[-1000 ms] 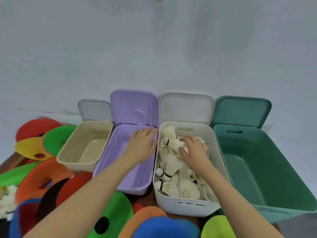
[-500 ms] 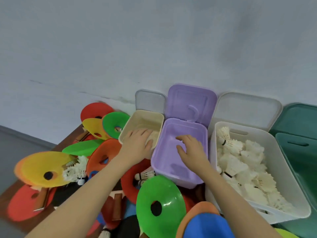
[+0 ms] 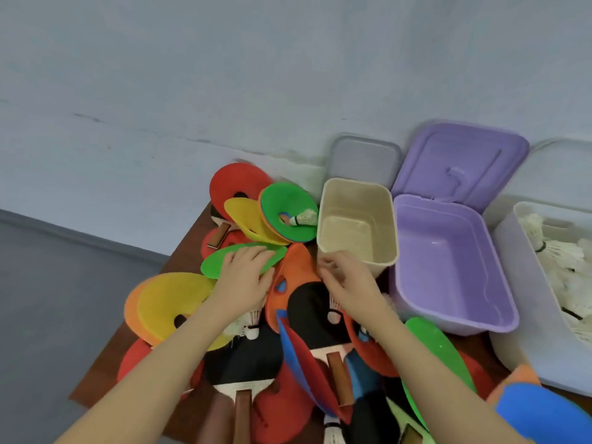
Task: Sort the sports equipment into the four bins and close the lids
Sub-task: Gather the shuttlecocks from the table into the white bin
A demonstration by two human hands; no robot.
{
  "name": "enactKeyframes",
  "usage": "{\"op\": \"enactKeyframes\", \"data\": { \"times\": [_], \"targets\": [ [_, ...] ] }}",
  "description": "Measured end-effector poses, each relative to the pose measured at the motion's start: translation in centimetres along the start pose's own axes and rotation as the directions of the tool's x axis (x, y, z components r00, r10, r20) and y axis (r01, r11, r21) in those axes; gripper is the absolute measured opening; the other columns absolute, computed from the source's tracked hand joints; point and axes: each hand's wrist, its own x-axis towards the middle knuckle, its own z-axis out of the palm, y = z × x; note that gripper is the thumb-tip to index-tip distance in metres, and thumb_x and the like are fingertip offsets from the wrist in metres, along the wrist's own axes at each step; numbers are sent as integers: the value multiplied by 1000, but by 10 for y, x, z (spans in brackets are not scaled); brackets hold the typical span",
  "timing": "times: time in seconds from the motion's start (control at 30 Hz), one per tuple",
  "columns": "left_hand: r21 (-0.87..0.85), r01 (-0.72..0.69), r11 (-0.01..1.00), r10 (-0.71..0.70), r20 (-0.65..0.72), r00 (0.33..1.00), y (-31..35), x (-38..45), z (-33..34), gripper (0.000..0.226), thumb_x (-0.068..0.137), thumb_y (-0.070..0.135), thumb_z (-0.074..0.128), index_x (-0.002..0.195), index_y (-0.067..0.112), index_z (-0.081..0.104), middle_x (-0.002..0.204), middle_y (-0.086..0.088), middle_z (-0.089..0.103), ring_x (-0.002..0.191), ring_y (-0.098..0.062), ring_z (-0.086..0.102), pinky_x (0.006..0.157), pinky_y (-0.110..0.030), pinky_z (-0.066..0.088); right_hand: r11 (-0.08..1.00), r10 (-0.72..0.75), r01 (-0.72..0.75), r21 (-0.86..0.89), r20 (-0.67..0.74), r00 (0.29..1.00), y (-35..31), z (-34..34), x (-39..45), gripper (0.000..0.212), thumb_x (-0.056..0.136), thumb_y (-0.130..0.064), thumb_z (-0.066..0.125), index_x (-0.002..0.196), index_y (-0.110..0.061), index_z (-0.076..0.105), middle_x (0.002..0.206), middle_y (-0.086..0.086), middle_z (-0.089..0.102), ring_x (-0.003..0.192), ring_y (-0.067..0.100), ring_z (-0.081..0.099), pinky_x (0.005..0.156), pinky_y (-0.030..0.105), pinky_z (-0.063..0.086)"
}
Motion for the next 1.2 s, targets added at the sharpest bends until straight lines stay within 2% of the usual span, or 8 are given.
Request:
{"op": "enactKeyframes", "data": {
  "times": [0.2, 0.37, 0.57, 0.67, 0.77, 0.9, 1.07, 1.2],
  "targets": [
    [-92, 140, 986, -146, -67, 987, -46, -56, 8, 57, 87, 46, 33, 130, 13, 50, 132, -9, 49, 121, -29, 44, 98, -45, 33, 995, -88, 90, -30, 59, 994, -21, 55, -4, 28, 83, -29, 55, 107, -16, 63, 101, -2, 63, 92, 19, 59, 78, 41, 48],
    [-119, 200, 973, -212, -104, 972, -56, -91, 15, 50, 85, 49, 38, 120, 16, 52, 124, -3, 50, 114, -21, 44, 91, -30, 27, 970, -201, 203, -133, 29, 979, -43, 83, -3, 26, 84, -28, 59, 109, -24, 61, 104, -8, 62, 97, 13, 54, 81, 29, 30],
    [67, 146, 987, -151, 71, 986, -61, -97, 25, 59, 84, 59, 25, 116, 23, 60, 116, 7, 60, 110, -19, 53, 91, -37, 31, 896, -125, 189, -401, 181, 975, -52, 116, 9, 34, 88, -29, 54, 120, -19, 55, 114, -4, 61, 114, 22, 46, 95, 37, 13],
    [118, 160, 980, -172, 98, 980, -62, -93, 30, 41, 92, 53, 39, 119, 29, 59, 118, 10, 59, 113, -16, 48, 92, -35, 25, 896, -71, 125, -426, 139, 988, -52, 123, 9, 31, 85, -21, 57, 116, -22, 57, 104, -7, 62, 108, 21, 48, 96, 37, 12],
    [69, 185, 980, -188, 41, 981, -63, -92, 34, 30, 94, 44, 46, 113, 30, 64, 113, 10, 61, 109, -17, 50, 89, -35, 25, 927, -53, 59, -370, 25, 998, -48, 128, 6, 22, 76, -11, 63, 95, -22, 65, 83, -7, 59, 92, 23, 53, 90, 37, 18],
    [-39, 196, 980, -198, -64, 978, -68, -94, 35, 19, 91, 34, 57, 97, 26, 72, 101, 7, 67, 95, -21, 57, 81, -37, 32, 941, -91, 73, -332, -39, 995, -47, 127, -1, 8, 76, -17, 63, 76, -25, 63, 75, -11, 57, 85, 19, 53, 85, 32, 16],
    [-89, 171, 981, -187, -224, 957, -63, -96, 20, 25, 85, 38, 54, 85, 24, 75, 84, 8, 70, 76, -21, 63, 68, -36, 41, 972, -113, 81, -221, -138, 984, -59, 112, -5, 10, 82, -23, 64, 75, -28, 60, 78, -13, 57, 84, 8, 47, 82, 26, 13],
    [-116, 135, 984, -168, -354, 920, -48, -91, 1, 37, 87, 43, 43, 89, 25, 75, 88, 10, 70, 81, -18, 62, 70, -30, 36, 986, -118, 88, -142, -221, 968, -64, 88, -6, 6, 82, -25, 60, 77, -28, 61, 79, -15, 57, 82, 3, 44, 78, 26, 15]
  ]
}}
